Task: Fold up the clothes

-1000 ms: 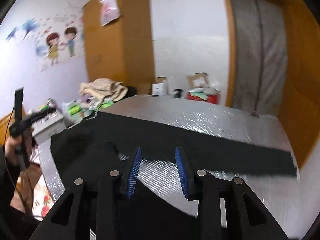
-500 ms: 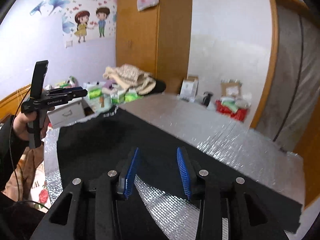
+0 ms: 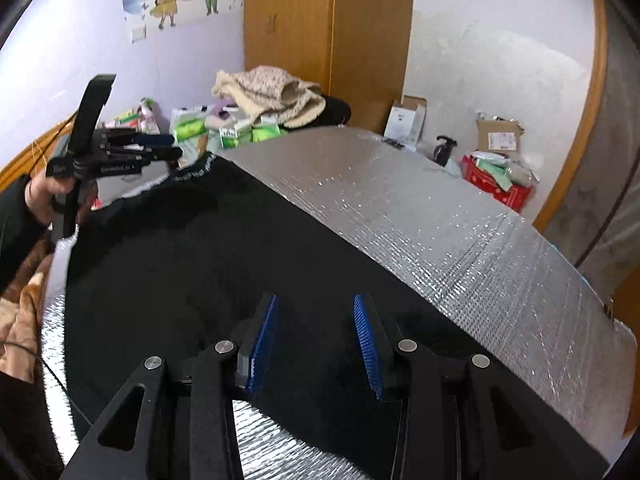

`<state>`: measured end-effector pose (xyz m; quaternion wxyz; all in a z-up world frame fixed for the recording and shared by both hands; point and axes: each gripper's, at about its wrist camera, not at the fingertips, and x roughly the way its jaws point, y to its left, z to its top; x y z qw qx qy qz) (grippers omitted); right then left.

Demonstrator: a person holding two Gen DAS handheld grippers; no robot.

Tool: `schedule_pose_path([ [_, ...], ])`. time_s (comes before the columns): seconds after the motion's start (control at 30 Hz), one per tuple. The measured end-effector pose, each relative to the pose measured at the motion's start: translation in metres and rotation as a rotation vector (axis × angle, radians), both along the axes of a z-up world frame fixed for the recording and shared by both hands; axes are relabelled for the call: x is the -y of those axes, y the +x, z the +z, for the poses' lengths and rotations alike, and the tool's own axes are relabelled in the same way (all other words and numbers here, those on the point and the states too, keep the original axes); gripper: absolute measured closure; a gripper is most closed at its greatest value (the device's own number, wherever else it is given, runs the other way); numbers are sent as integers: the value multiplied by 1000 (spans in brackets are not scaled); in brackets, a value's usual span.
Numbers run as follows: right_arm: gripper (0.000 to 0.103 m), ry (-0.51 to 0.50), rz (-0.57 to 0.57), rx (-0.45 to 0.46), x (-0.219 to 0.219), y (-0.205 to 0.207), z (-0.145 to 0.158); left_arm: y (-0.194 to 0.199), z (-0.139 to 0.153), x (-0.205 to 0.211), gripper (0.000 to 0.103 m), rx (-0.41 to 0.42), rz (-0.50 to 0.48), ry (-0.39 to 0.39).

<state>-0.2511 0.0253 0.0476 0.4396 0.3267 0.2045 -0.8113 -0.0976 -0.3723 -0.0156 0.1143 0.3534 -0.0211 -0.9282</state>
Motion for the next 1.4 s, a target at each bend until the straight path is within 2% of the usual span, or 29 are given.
schedule_pose_path([
  [0.2,62,48,38,34,17,-40,-24,-27,-15,26,59,50,-15,-40],
  [0.47,62,63,25,88,31,-89,-53,-53,-47,54,59,122,-20,22],
  [0.67,62,76,24,129,37,-114,-69,-67,-57,60,59,170,-24,18],
  [0.93,62,69,36,152,38,-128,-72,-68,-57,74,59,189,16,77],
  [1.23,61,51,79,154,32,-123,-70,-68,-61,80,59,191,49,125],
  [1.4,60,118,106,123,39,-115,-78,-73,-66,85,63,214,80,187],
])
